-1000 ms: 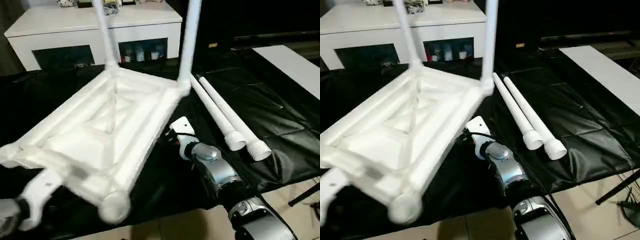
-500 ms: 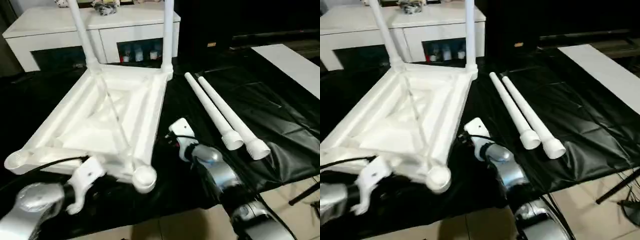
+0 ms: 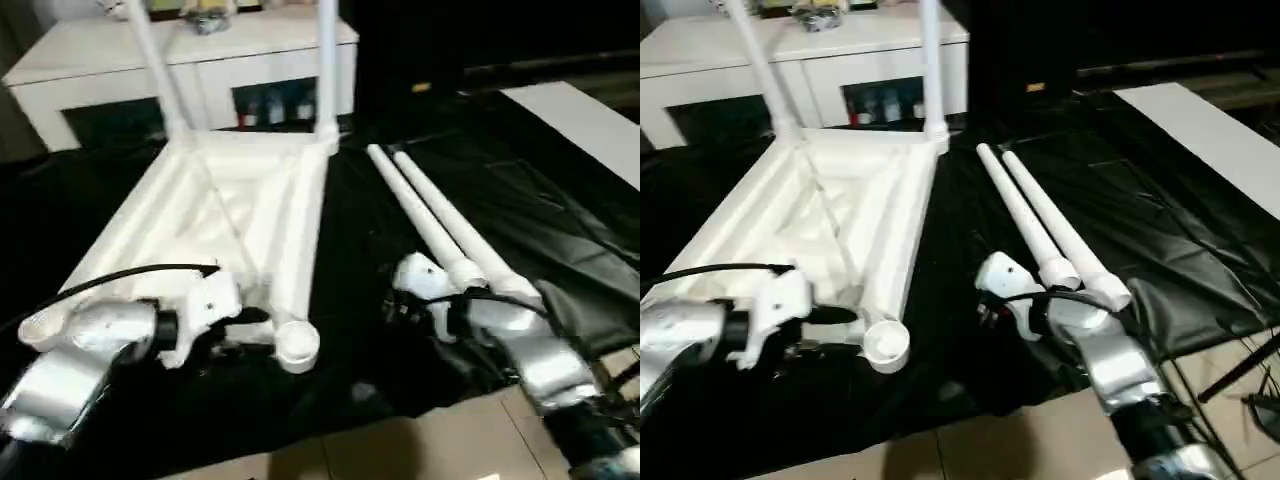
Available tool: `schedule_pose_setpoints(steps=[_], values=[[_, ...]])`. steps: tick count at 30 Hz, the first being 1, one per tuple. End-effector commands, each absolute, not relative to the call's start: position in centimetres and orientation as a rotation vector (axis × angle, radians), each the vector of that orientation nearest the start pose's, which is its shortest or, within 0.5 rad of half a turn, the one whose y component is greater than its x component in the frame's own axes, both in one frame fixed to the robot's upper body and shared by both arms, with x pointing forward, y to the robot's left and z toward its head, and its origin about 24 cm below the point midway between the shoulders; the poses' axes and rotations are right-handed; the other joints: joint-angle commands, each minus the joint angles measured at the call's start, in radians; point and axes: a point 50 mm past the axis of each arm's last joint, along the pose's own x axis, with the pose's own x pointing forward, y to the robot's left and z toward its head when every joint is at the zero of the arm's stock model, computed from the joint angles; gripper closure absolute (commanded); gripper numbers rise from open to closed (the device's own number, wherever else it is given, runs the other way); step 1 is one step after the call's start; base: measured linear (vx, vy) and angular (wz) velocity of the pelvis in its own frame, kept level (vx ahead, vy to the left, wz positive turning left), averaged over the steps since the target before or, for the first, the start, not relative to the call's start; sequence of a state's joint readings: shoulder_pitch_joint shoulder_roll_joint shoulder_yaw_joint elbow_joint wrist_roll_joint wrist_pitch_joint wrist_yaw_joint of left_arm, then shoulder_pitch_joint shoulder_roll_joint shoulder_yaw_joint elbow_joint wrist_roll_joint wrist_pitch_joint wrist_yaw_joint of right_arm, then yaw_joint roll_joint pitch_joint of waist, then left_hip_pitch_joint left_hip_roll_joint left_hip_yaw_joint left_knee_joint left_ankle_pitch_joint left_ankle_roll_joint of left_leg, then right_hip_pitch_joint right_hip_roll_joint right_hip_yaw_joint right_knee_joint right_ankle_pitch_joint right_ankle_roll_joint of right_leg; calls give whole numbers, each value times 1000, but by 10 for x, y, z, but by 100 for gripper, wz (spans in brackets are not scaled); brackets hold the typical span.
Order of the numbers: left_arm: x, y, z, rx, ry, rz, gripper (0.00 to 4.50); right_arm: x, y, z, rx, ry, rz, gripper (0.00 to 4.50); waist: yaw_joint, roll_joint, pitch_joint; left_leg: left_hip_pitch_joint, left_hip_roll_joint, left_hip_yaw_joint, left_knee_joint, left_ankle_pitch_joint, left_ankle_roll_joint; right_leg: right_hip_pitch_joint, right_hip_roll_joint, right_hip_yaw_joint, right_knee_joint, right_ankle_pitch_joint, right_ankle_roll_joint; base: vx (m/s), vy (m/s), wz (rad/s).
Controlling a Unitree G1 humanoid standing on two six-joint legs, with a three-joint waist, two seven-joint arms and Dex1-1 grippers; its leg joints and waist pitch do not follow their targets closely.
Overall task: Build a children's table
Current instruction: Rotate table base
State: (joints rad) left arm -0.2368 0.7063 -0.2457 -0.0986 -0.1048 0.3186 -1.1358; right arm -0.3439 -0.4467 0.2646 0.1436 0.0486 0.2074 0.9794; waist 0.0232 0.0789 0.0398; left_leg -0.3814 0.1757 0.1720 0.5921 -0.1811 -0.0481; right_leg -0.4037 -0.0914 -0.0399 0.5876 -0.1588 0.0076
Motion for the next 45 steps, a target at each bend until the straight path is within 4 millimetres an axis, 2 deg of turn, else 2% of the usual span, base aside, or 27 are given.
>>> schedule_pose_setpoints(steps=[1, 3, 4, 5, 6, 7, 8, 11, 13, 16, 19, 21, 23, 24, 26, 27, 30, 34, 35, 36, 37, 40, 41, 42, 43, 45], values=[[261, 188, 80, 626, 474, -1269, 182, 277, -139, 76, -416, 295, 1234, 57, 5, 3, -57, 16, 33, -12, -77, -325, 30, 44, -32, 24, -61, -240, -210, 0, 0, 0], [266, 188, 79, 641, 475, -1270, 217, 276, -141, 79, -422, 307, 1251, 57, 9, 7, -57, 21, 33, -11, -76, -338, 27, 41, -33, 25, -61, -275, -212, 0, 0, 0], [270, 189, 77, 654, 480, -1272, 219, 275, -143, 81, -426, 315, 1257, 57, 10, 6, -55, 19, 32, -12, -77, -349, 20, 41, -33, 25, -63, -303, -208, 0, 0, 0], [272, 189, 76, 661, 490, -1278, 213, 275, -144, 83, -427, 322, 1262, 57, 12, 13, -56, 23, 34, -13, -78, -362, 11, 39, -35, 25, -63, -325, -204, 0, 0, 0], [272, 189, 76, 662, 494, -1280, 212, 274, -144, 83, -427, 324, 1264, 57, 11, 11, -56, 24, 34, -12, -78, -369, 7, 37, -35, 25, -65, -331, -203, 0, 0, 0], [274, 193, 71, 679, 538, -1295, 239, 272, -146, 85, -423, 340, 1282, 57, 10, 15, -53, 23, 33, -15, -80, -391, 2, 38, -33, 24, -68, -356, -199, 0, 0, 0], [274, 196, 68, 691, 558, -1301, 257, 271, -146, 86, -419, 347, 1291, 57, 10, 13, -55, 25, 34, -15, -80, -398, -2, 38, -33, 24, -67, -358, -196, 0, 0, 0], [275, 201, 65, 703, 603, -1304, 264, 267, -146, 87, -413, 362, 1318, 57, 8, 14, -55, 22, 36, -18, -82, -400, -5, 39, -37, 25, -65, -367, -193, 0, 0, 0], [275, 206, 62, 713, 631, -1310, 304, 263, -144, 90, -385, 369, 1350, 57, 11, 16, -56, 26, 36, -16, -80, -397, -3, 37, -36, 27, -66, -360, -195, 0, 0, 0], [278, 213, 57, 750, 647, -1312, 301, 258, -142, 93, -360, 381, 1392, 57, 14, 14, -57, 25, 36, -17, -80, -387, -2, 37, -35, 25, -64, -336, -206, 0, 0, 0], [282, 214, 55, 763, 638, -1299, 355, 258, -141, 93, -361, 389, 1394, 57, 13, 14, -59, 23, 39, -18, -81, -376, -8, 38, -40, 26, -60, -325, -209, 0, 0, 0], [282, 215, 55, 762, 635, -1292, 356, 258, -141, 93, -363, 390, 1393, 57, 14, 14, -59, 25, 38, -16, -81, -381, -11, 37, -40, 27, -61, -322, -215, 0, 0, 0], [284, 217, 55, 763, 639, -1262, 399, 258, -140, 93, -364, 389, 1390, 57, 15, 14, -58, 24, 39, -16, -81, -379, -11, 37, -40, 27, -60, -312, -219, 0, 0, 0], [284, 218, 54, 756, 641, -1256, 399, 258, -140, 93, -364, 389, 1388, 57, 15, 17, -58, 24, 38, -16, -81, -381, -12, 38, -40, 27, -59, -315, -218, 0, 0, 0], [283, 219, 52, 751, 649, -1248, 395, 258, -140, 93, -364, 391, 1383, 57, 15, 16, -57, 25, 39, -16, -82, -389, -13, 37, -41, 27, -62, -331, -215, 0, 0, 0], [281, 222, 49, 767, 673, -1232, 419, 258, -140, 93, -367, 391, 1376, 57, 14, 14, -56, 22, 39, -18, -83, -392, -16, 39, -42, 27, -62, -339, -212, 0, 0, 0], [278, 223, 46, 746, 680, -1202, 429, 259, -140, 93, -368, 382, 1362, 57, 7, 13, -54, 17, 37, -21, -85, -394, -17, 43, -44, 25, -63, -368, -196, 0, 0, 0], [267, 212, 46, 563, 679, -1143, 450, 273, -143, 95, -360, 361, 1235, 57, -5, 10, -53, 10, 37, -24, -87, -376, -22, 49, -47, 24, -57, -379, -194, 0, 0, 0], [264, 206, 47, 510, 655, -1122, 450, 279, -145, 95, -376, 348, 1180, 57, -12, 8, -54, 11, 35, -23, -84, -359, -17, 46, -45, 23, -60, -387, -198, 0, 0, 0], [264, 205, 46, 508, 652, -1119, 450, 279, -145, 95, -376, 348, 1173, 57, -14, 8, -54, 12, 34, -22, -83, -352, -14, 44, -44, 23, -62, -380, -202, 0, 0, 0], [262, 196, 47, 487, 623, -1093, 450, 286, -148, 94, -370, 355, 1106, 57, -16, 6, -56, 13, 34, -20, -79, -334, -6, 44, -42, 25, -61, -346, -213, 0, 0, 0], [261, 187, 46, 470, 611, -1049, 450, 292, -151, 93, -373, 359, 1042, 57, -17, 6, -57, 15, 32, -16, -73, -301, 17, 44, -37, 23, -62, -298, -231, 0, 0, 0], [262, 180, 44, 462, 597, -1003, 450, 298, -153, 93, -368, 367, 976, 57, -17, -1, -57, 16, 31, -13, -72, -298, 24, 44, -34, 22, -64, -296, -229, 0, 0, 0], [262, 178, 44, 458, 596, -990, 450, 300, -154, 92, -363, 372, 958, 57, -15, 3, -57, 16, 31, -14, -72, -296, 25, 44, -35, 22, -63, -297, -230, 0, 0, 0], [263, 173, 44, 447, 589, -949, 450, 305, -157, 91, -352, 387, 902, 57, -15, -2, -57, 16, 31, -13, -71, -290, 26, 45, -35, 22, -63, -305, -228, 0, 0, 0], [265, 171, 44, 448, 590, -915, 450, 309, -160, 90, -346, 401, 851, 57, -11, 0, -57, 19, 30, -13, -70, -297, 25, 42, -34, 21, -67, -333, -215, 0, 0, 0]])
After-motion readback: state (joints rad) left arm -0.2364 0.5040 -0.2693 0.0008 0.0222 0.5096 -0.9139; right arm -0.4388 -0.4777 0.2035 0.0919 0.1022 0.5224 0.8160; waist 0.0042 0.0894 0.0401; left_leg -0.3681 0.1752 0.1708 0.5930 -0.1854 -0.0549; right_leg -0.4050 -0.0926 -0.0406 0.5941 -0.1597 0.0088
